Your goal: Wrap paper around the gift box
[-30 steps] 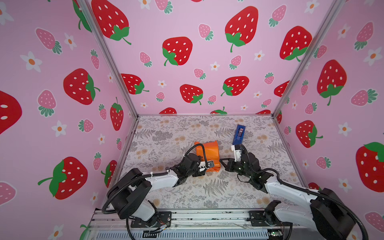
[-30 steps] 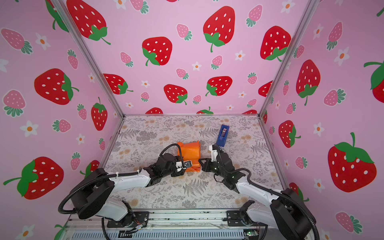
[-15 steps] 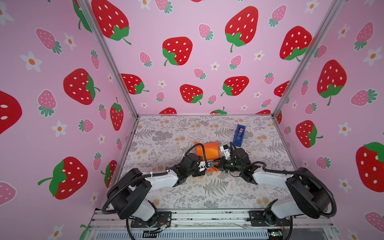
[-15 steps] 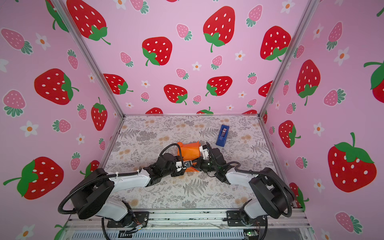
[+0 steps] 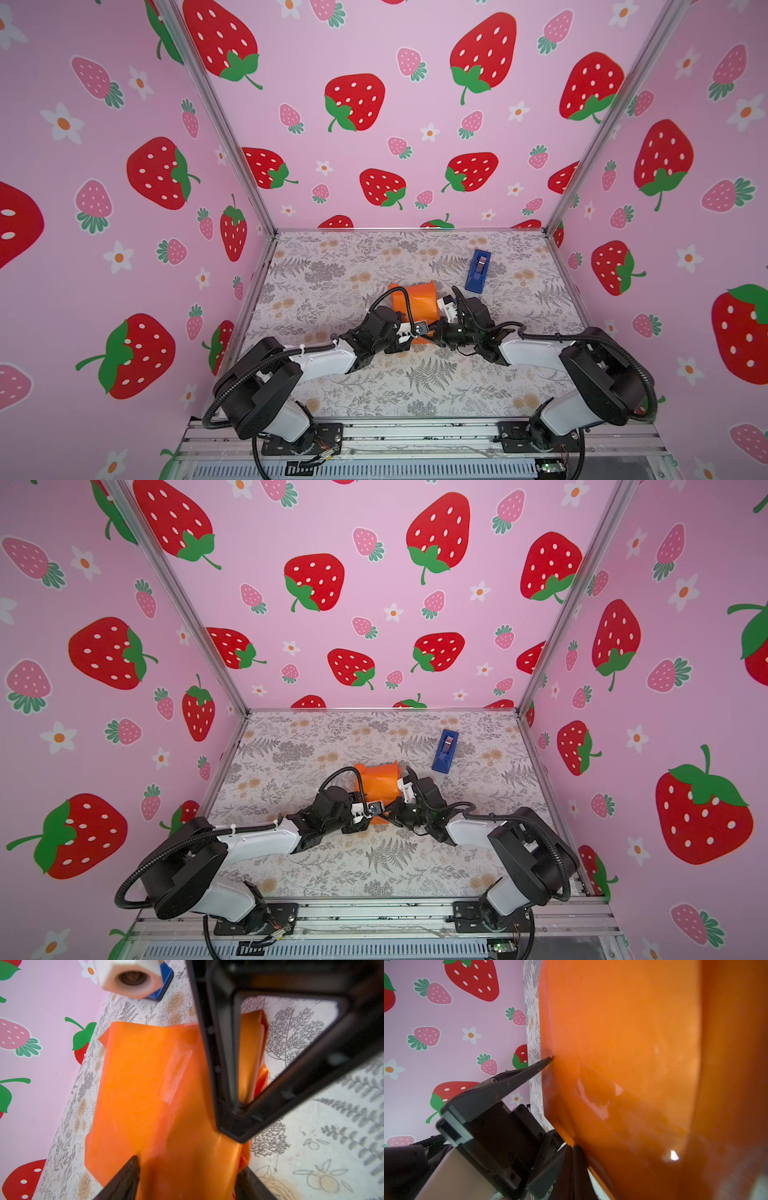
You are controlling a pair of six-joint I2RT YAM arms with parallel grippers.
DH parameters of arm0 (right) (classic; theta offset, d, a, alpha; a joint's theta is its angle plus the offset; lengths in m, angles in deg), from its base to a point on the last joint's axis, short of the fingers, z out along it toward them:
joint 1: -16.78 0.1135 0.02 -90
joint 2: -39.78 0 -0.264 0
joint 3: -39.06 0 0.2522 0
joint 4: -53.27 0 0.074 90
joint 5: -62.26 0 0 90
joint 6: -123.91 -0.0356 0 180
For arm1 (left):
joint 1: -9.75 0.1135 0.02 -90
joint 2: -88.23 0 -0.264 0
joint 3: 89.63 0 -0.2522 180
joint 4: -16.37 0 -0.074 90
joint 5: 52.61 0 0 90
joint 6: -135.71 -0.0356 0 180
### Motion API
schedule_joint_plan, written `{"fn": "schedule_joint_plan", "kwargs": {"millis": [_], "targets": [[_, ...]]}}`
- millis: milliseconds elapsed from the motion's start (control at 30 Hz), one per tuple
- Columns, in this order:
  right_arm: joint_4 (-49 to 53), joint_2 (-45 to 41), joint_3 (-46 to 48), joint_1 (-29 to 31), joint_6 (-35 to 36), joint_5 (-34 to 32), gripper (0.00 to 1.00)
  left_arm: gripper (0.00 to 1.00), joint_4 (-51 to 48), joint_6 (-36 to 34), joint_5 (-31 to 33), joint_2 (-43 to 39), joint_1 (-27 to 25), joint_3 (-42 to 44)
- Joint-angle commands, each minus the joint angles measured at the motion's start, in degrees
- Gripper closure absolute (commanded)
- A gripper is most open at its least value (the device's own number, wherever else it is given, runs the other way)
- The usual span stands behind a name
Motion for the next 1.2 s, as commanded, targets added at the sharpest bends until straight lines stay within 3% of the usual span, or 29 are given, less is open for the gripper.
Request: {"fn": "schedule_joint_plan", "kwargs": {"millis": [0, 300, 600, 833, 1167], "targets": [[3.8, -1.4, -1.4, -0.3, 1.3, -2.9, 1.00, 0.30, -4.7, 0.3, -1.4, -0.1, 0.2, -0.8], [10.5, -8.4, -1.5, -4.2, 5.0, -4.8, 1.00, 0.30, -5.0, 0.3, -1.3, -0.2, 0.2, -0.8], [21.9, -13.8, -4.1, -20.3, 20.0, -2.4, 0.94, 0.30, -4.9, 0.3, -1.6, 0.4, 0.2, -0.9], [27.0, -3.7, -13.4, -34.5, 33.3, 3.7, 0.79, 0.30, -4.7, 0.3, -1.7, 0.6, 0.2, -0.9], [26.0, 15.9, -26.6, -41.2, 36.7, 10.4, 0.70, 0.30, -5.0, 0.2, -1.5, 0.4, 0.2, -0.8]]}}
